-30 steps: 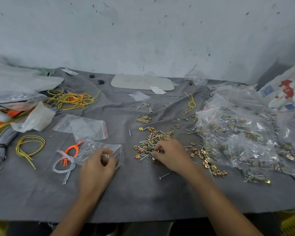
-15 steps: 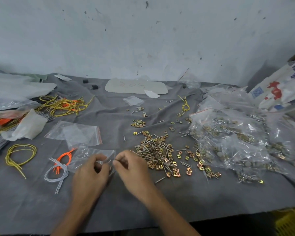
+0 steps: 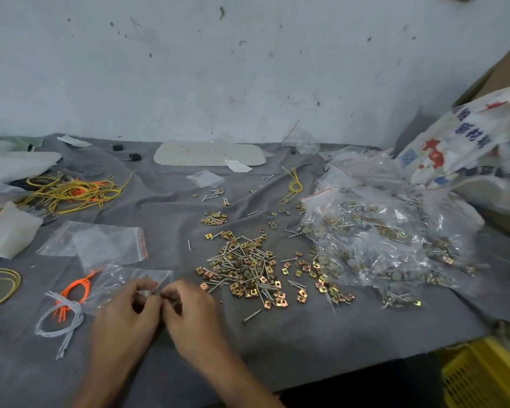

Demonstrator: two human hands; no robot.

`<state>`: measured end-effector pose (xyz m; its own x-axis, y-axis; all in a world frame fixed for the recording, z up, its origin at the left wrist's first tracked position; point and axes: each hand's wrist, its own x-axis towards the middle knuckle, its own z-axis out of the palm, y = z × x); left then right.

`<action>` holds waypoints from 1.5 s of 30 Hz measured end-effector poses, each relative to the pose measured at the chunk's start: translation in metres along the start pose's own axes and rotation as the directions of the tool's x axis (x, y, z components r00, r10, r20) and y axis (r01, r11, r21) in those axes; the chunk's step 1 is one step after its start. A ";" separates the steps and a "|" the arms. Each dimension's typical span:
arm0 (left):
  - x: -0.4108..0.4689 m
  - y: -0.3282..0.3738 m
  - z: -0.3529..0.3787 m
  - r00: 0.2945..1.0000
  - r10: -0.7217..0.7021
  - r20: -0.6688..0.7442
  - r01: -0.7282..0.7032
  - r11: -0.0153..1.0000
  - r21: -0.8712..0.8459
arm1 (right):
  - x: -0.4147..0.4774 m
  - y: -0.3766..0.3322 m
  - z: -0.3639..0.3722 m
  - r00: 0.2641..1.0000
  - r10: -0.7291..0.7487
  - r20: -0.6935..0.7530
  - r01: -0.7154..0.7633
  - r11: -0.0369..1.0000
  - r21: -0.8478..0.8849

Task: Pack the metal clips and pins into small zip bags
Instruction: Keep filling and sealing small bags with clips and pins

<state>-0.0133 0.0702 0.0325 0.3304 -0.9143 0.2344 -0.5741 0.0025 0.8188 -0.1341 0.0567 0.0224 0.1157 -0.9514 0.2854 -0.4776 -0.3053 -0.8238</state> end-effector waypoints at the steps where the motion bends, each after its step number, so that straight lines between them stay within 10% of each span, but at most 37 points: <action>1: 0.000 0.000 0.000 1.000 0.006 0.006 -0.006 1.000 0.000 | 0.000 0.000 0.000 1.000 -0.006 0.004 0.006 1.000 -0.011; 32: -0.001 0.010 0.000 0.996 -0.088 0.028 0.089 0.995 -0.037 | 0.006 0.014 0.006 0.989 -0.037 0.141 0.077 0.954 -0.290; 38: 0.001 0.007 0.001 0.998 -0.057 0.022 0.057 0.998 -0.019 | 0.009 0.011 -0.016 0.993 -0.098 0.066 0.104 0.990 -0.099; 45: 0.003 0.004 0.002 0.996 -0.084 0.004 0.084 0.996 -0.005 | 0.057 0.050 -0.116 0.993 -0.073 -0.092 0.046 0.963 -0.266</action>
<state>-0.0162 0.0668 0.0356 0.3747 -0.9127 0.1631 -0.5403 -0.0720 0.8384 -0.2526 -0.0078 0.0542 0.0698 -0.9186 0.3889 -0.6864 -0.3272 -0.6495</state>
